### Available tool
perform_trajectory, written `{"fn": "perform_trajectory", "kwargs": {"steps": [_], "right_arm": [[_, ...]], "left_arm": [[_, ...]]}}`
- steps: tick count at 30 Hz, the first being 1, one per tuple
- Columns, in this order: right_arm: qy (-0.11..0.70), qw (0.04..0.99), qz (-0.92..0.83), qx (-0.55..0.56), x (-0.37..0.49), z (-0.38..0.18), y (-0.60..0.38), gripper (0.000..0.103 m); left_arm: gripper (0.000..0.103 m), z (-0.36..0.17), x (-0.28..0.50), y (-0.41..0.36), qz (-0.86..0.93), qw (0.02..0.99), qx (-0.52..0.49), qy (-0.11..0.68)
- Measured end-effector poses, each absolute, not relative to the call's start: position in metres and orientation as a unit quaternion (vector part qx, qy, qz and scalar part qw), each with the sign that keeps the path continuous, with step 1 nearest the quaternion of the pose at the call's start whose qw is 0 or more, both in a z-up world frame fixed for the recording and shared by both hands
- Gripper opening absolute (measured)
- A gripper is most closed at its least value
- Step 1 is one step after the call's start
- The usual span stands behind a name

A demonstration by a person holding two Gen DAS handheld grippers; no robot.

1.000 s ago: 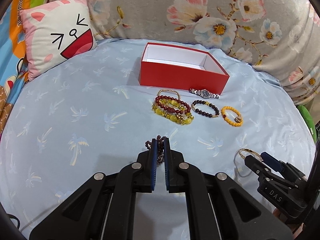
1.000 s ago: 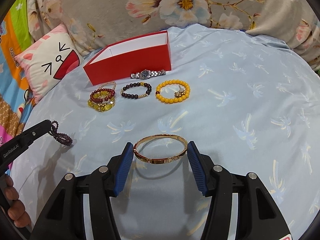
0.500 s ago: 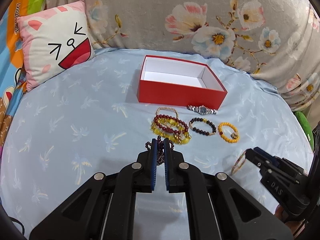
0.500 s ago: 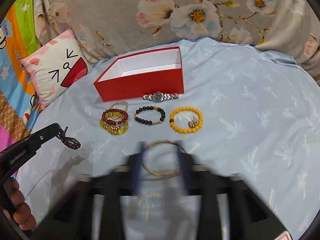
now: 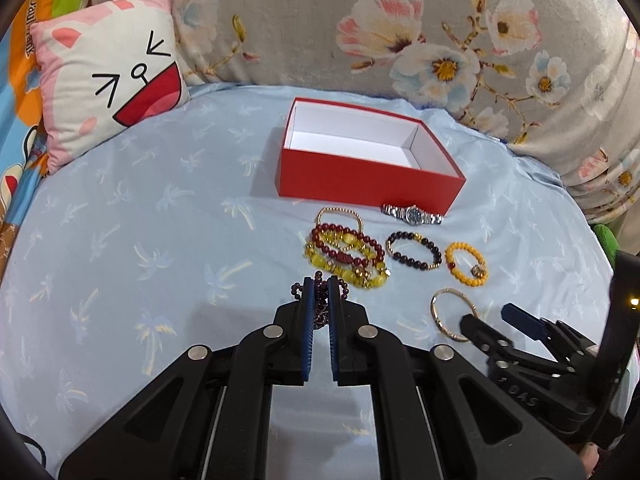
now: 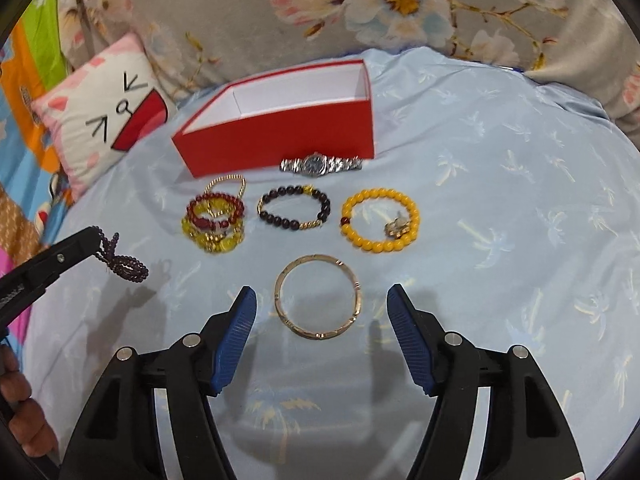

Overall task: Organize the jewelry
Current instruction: 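Carry the garnet bracelet and gold bangle into the red box and open both tools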

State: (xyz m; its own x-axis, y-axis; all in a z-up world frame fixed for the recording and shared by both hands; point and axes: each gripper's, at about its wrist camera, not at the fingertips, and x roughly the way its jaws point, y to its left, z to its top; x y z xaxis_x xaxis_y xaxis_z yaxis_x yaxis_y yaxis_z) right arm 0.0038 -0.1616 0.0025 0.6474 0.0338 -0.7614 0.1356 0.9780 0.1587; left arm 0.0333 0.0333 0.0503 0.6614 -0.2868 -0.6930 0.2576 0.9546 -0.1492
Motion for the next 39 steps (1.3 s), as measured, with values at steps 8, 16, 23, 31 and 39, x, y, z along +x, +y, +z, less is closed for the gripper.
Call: {"fn": "perform_trajectory", "kwargs": {"steps": [8,16,23,31,39], "right_arm": [[0.435,0.898,-0.050,0.036,0.022,-0.018,-0.140,0.054],[0.426,0.902,-0.047,0.056,0.019,-0.007,-0.148,0.054],[0.386,0.918,-0.025,0.085,0.032,0.047,-0.161,0.054],[0.348,0.931,-0.007,0.112,0.094,0.104,-0.186,0.054],[0.356,0.928,-0.001,0.108,0.190,0.109,-0.202,0.054]], "left_arm": [[0.006,0.040,0.038,0.032,-0.150,0.906,-0.014,0.396],[0.006,0.042,0.044,0.028,-0.156,0.904,-0.011,0.398],[0.006,0.071,0.054,0.025,-0.161,0.914,-0.002,0.373],[0.006,0.122,0.113,0.009,-0.175,0.928,0.005,0.330],[0.006,0.131,0.208,-0.032,-0.194,0.924,0.020,0.327]]}}
